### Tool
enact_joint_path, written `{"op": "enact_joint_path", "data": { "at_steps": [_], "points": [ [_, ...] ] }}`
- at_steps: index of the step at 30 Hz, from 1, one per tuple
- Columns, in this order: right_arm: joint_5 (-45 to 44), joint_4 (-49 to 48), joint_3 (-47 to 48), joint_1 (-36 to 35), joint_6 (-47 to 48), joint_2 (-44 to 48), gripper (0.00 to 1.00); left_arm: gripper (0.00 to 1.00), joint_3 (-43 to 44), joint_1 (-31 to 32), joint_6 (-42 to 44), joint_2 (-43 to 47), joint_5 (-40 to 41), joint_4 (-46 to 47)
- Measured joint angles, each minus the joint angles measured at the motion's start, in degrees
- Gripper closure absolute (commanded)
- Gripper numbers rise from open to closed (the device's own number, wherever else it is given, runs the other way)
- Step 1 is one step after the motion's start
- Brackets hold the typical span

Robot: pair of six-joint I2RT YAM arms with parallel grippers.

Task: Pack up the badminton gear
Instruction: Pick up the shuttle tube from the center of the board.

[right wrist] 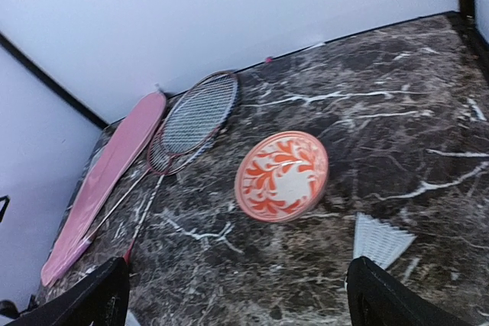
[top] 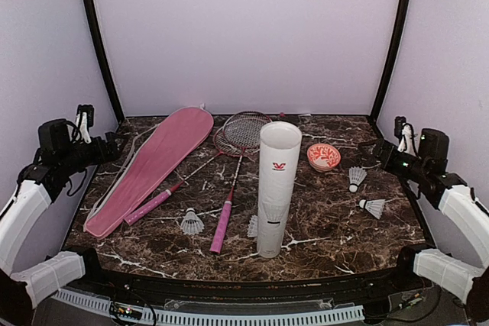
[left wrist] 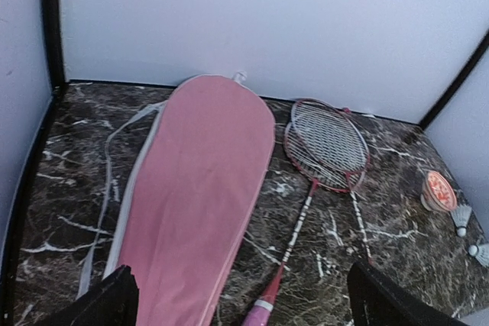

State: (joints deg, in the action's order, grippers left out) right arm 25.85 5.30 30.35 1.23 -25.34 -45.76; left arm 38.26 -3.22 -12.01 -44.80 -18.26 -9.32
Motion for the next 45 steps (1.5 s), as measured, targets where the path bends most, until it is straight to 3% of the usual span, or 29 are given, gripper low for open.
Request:
{"op": "enact_joint_path", "data": {
  "at_steps": [3, 7, 13, 19, 30, 45],
  "points": [
    [2.8, -1.1, 0.0, -3.5, 0.0, 0.1, 0.01, 0.02, 0.0, 6.7, 0.7, -1.0, -3.5, 1.9],
    [3.9, -2.8, -0.2, -7.5, -0.2, 0.4, 0.00, 0.03, 4.5, 22.2, 2.7, -5.0, -5.0, 1.4],
    [4.0, -7.5, -2.8, -11.7, -2.3, -1.5, 0.00, 0.02, 17.3, 43.2, 6.4, -12.8, -3.1, 1.7],
    [3.7, -11.4, -5.8, -13.8, -4.2, -1.7, 0.00, 0.01, 18.5, 60.0, 8.6, -17.4, -0.4, 9.7],
    [3.5, -15.6, -7.1, -14.1, -4.6, -2.8, 0.00, 0.01, 18.1, 69.1, 11.2, -29.4, 9.1, 21.2],
    [3.5, -15.6, -8.3, -14.3, -4.3, -2.8, 0.00, 0.01, 18.0, 72.8, 12.4, -36.3, 11.9, 34.8]
  ]
}}
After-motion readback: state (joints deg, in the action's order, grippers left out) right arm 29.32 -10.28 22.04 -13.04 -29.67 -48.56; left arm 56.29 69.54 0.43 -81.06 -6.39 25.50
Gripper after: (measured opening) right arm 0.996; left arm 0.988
